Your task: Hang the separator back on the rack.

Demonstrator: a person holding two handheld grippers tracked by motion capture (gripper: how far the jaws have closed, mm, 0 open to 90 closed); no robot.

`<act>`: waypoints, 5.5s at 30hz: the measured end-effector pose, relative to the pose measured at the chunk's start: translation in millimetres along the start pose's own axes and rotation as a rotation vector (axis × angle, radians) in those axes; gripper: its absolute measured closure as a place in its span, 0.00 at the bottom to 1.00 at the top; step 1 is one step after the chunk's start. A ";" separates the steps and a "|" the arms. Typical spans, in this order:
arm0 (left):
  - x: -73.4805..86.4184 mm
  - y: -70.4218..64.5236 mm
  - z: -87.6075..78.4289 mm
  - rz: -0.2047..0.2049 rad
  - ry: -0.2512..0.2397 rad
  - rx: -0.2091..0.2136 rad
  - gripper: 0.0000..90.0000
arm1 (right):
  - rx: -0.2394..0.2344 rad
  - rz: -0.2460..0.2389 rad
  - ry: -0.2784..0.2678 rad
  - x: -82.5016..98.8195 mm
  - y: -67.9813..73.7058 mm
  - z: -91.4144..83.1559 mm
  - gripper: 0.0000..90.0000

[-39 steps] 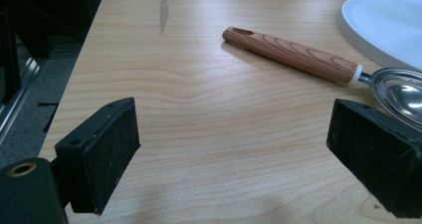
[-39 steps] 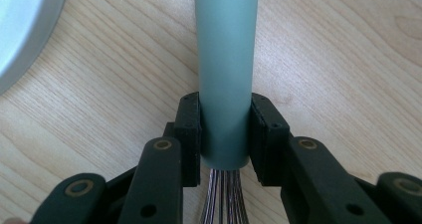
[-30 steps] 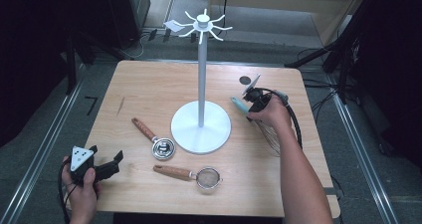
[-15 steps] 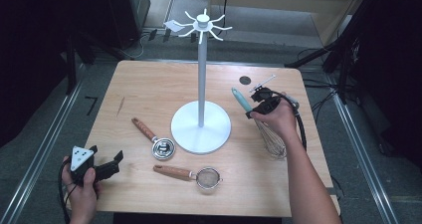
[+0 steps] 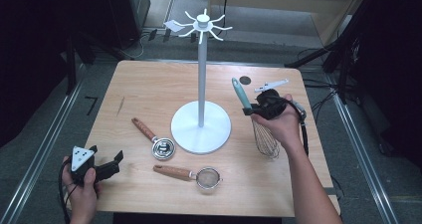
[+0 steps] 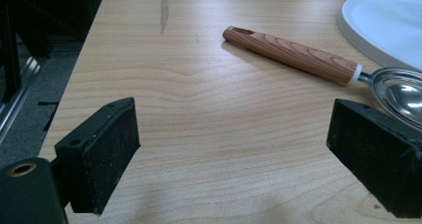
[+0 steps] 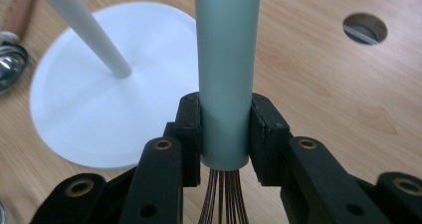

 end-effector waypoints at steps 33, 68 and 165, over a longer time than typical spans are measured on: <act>-0.1 -0.3 0.2 0.000 -0.001 0.003 0.07 | -0.043 -0.132 -0.468 -16.7 75.1 -29.8 0.79; 0.0 -0.2 0.1 -0.001 -0.001 0.005 0.07 | -0.067 -0.207 -0.654 -43.5 112.3 -46.6 0.79; -0.1 -0.3 0.1 0.003 -0.002 0.004 0.07 | -0.173 -0.230 -0.742 -94.8 131.4 -59.7 0.79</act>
Point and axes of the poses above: each handheld gripper's, and its own axes: z roughly forward along the jaws, x roughly out of its underside, y roughly to its left, the point moved 5 cm from there along z, roughly forward along the jaws, and after that the axes turned 12 degrees about -x, right-handed, at the moved point
